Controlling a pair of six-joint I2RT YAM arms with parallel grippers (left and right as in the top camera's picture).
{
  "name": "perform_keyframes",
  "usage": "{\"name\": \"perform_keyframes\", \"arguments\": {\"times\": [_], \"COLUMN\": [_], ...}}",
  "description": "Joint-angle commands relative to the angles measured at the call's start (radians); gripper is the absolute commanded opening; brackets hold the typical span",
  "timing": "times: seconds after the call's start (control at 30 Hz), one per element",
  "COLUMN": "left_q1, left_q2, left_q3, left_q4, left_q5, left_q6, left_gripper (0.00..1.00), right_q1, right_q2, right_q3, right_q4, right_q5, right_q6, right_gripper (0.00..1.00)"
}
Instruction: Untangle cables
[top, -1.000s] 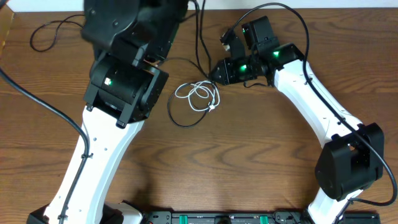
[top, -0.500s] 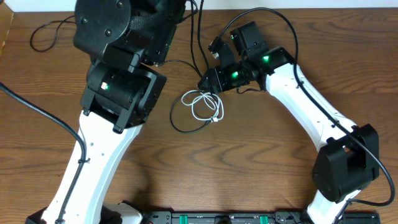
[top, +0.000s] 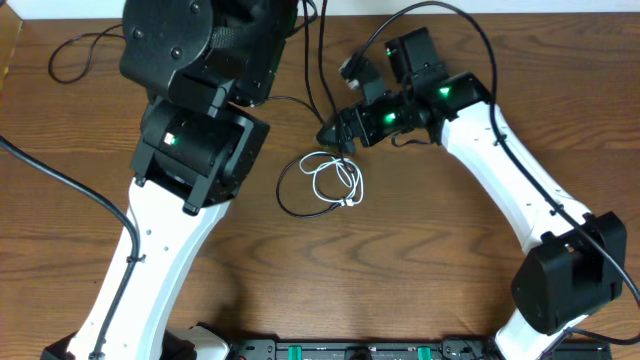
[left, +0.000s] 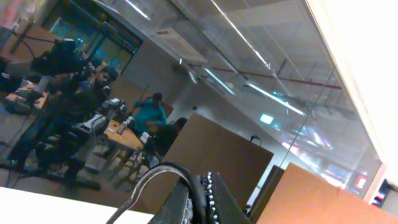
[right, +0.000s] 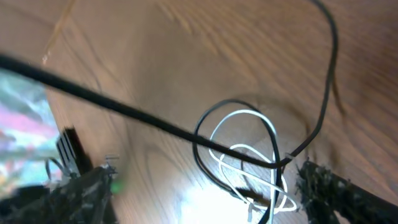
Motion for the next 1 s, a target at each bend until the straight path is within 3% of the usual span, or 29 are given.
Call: {"name": "perform_keyframes", "arguments": {"times": [0.0, 0.1, 0.23, 0.43, 0.6, 0.97], "left_q1": [0.000, 0.000, 0.003, -0.001, -0.002, -0.011], "left_q2": [-0.022, -0.022, -0.021, -0.021, -0.021, -0.022], "left_q3": [0.019, 0.019, 0.019, 0.019, 0.019, 0.019], "left_q4": [-0.019, -0.090, -0.154, -0.151, -0.145, -0.118], "left_q5": [-0.078, -0.210, -0.276, -0.273, -0.272, 0.048], "left_q6": [0.103, 0.146, 0.197, 0.180, 0.139, -0.135], "left_gripper": [0.07, 0.07, 0.07, 0.07, 0.07, 0.08], "right_q1": [-0.002, -0.045, -0.121, -0.162, -0.145, 0.002], "right_q2": [-0.038, -0.068, -0.125, -0.181, -0.179, -0.154], "right_q3": [-0.003, -0.003, -0.003, -0.003, -0.003, -0.003], "right_q4": [-0.008, -0.014, -0.049, -0.159, -0.179, -0.030], "right_q5": [0.026, 0.026, 0.026, -0.140, -0.179, -0.103], "right_q6": [-0.066, -0.051, -0.069, -0.295, -0.322, -0.347], "right_gripper": [0.99, 0.99, 0.99, 0.99, 0.99, 0.99]}}
